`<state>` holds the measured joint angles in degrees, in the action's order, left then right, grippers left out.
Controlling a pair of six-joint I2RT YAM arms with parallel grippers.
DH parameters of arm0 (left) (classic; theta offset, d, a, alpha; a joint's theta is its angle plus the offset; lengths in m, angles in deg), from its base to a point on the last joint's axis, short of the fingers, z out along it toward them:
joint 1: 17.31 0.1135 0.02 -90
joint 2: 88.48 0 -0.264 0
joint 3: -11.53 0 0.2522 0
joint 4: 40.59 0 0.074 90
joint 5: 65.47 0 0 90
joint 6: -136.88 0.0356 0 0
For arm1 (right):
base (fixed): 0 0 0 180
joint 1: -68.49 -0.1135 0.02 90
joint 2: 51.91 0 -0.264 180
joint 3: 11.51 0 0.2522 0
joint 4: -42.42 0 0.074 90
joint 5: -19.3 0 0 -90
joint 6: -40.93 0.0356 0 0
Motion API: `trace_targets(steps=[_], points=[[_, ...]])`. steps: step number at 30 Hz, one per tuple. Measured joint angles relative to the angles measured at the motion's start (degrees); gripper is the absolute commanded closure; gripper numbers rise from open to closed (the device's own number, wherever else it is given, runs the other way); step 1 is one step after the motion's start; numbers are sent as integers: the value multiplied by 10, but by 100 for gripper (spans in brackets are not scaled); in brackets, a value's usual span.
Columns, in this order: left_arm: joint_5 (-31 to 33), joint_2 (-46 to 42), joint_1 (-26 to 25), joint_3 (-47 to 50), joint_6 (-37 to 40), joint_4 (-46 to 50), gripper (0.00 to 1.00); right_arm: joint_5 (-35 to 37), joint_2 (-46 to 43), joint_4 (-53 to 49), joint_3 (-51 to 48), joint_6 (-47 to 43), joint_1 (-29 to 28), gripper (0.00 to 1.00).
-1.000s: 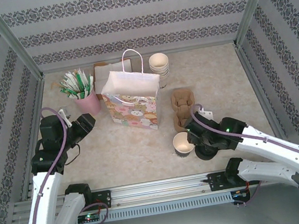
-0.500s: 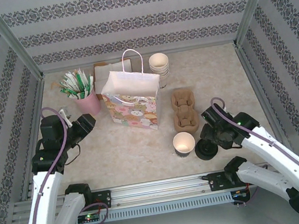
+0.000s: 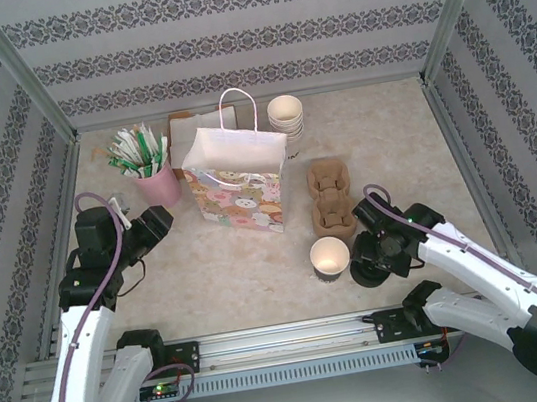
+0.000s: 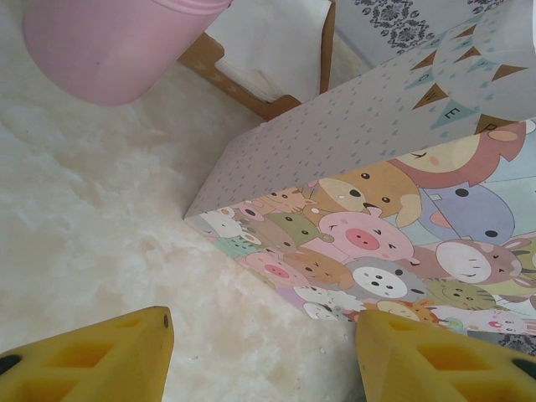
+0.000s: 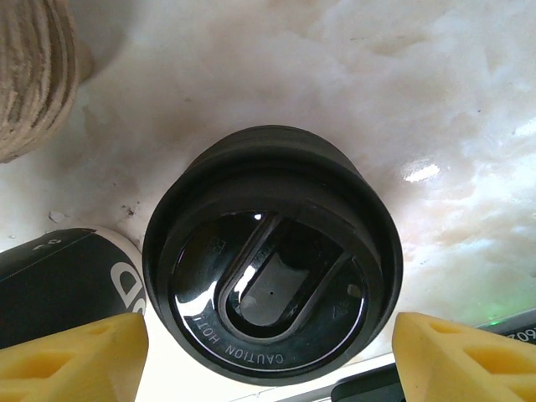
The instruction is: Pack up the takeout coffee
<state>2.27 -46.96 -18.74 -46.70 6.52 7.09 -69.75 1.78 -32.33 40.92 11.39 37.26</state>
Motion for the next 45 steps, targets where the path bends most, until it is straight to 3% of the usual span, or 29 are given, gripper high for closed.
trace_targets(steps=[18,22,27,45], points=[[0,3,0,0,0,0,39,0,20,32,-17,-5,0,27],[0,3,0,0,0,0,39,1,21,33,-17,-7,0,20],[0,3,0,0,0,0,39,2,29,38,-17,-9,0,20],[0,4,0,0,0,0,39,14,23,30,-16,-15,4,30]])
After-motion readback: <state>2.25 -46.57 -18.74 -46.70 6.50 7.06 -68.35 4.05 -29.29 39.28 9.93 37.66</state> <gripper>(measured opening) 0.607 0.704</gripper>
